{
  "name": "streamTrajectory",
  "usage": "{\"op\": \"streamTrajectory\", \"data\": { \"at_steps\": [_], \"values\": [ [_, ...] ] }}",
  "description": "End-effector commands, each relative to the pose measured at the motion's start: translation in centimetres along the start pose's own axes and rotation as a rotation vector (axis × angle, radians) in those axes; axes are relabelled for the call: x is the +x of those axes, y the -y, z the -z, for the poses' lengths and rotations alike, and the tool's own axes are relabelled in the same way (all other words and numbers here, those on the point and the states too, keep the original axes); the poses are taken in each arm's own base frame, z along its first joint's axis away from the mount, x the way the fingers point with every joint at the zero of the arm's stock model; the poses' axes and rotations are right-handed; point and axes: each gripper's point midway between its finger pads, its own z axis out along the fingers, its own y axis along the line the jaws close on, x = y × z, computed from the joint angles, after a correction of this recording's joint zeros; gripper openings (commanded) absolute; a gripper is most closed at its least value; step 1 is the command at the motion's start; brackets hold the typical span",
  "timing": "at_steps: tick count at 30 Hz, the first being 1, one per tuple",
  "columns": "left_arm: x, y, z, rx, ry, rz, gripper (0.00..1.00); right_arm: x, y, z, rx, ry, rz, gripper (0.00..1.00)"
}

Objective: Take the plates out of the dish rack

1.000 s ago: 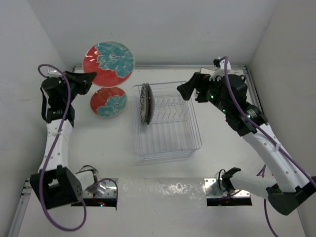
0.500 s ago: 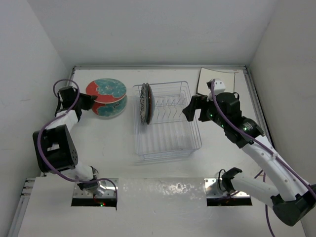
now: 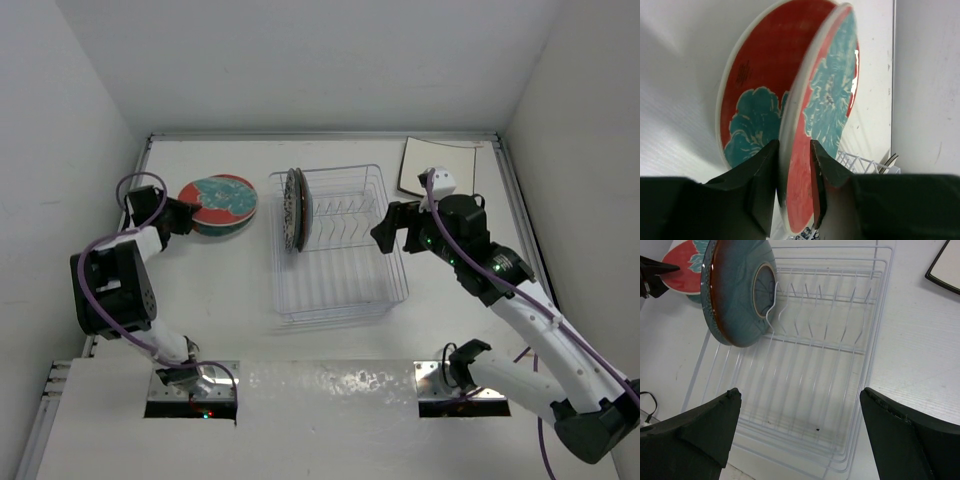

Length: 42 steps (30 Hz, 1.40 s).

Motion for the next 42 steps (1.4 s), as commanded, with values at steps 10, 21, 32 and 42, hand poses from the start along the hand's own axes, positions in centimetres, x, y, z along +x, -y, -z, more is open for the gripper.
{"op": "streamTrajectory", "data": {
  "at_steps": [10,21,32,42],
  "values": [
    [-1.0,2.5,-0.7,0.021,-0.009,-0.064,0.76,-0.9,-0.3,0.2,-0.018,0.043,-0.003,0.99],
    [1.5,-0.6,-2.6,-0.286,-0.127,-0.126,1.00,-0.4,0.1,0.1,0.001,0.029,-0.005,0.99],
    [-1.1,-1.6,0.0,-0.482,-0.027,-0.140,1.00,0.3,0.0,-0.7,0.001,-0.009,-0.022,0.99],
    [-3.2,3.0,4.6,-0.368,0.049,-0.270,1.00,-1.6,-3.9,-3.5,0.137,-0.099,0.157,0.99]
  ]
}}
